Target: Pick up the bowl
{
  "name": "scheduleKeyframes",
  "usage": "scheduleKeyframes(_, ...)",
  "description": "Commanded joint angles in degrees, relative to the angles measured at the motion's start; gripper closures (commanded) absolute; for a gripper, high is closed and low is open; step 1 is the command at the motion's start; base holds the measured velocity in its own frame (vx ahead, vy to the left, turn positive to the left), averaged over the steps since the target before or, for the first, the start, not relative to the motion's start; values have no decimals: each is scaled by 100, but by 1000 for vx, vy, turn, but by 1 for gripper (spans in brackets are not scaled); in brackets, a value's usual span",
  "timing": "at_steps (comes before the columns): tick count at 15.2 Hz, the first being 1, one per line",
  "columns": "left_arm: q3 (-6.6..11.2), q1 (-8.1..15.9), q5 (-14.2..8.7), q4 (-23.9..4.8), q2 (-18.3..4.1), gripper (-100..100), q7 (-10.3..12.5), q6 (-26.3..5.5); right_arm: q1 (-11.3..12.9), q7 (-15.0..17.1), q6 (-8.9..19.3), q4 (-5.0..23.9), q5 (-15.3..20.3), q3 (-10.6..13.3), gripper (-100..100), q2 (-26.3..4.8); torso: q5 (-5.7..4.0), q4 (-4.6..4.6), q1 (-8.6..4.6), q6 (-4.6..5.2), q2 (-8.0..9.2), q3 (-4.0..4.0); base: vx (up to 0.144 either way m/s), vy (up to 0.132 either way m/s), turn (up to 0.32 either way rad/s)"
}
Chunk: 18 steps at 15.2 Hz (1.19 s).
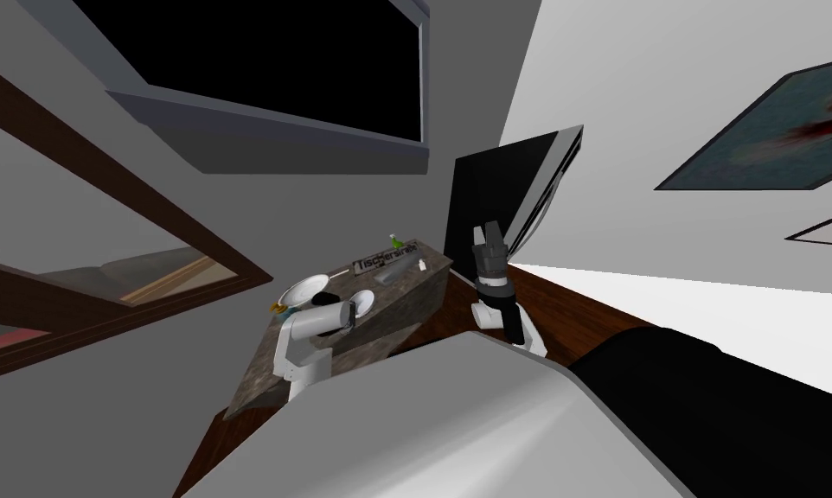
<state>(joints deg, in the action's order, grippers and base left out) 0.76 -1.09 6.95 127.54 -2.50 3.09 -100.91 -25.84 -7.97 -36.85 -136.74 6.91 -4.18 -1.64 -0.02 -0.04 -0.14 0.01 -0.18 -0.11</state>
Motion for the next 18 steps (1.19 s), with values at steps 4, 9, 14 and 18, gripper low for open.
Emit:
scheduleKeyframes(4,7,14,3,-47,278,-100,-1,-144,0,0,0,0,0,0,0,0,0,1,3,-1,6,3,16,-15,-8)
scheduleKeyframes(9,29,39,-25,-511,306,-100,18,295,0,0,0,0,0,0,0,0,3,3,16,-2,14,8,-3,5,15)
scheduleKeyframes(14,21,31,-19,-539,311,100,23,331,0,0,0,0,0,0,0,0,3,4,14,-2,15,9,-1,1,2)
scheduleKeyframes(18,18,26,-11,-281,303,100,8,69,0,0,0,0,0,0,0,0,2,7,14,1,14,10,2,-3,-12)
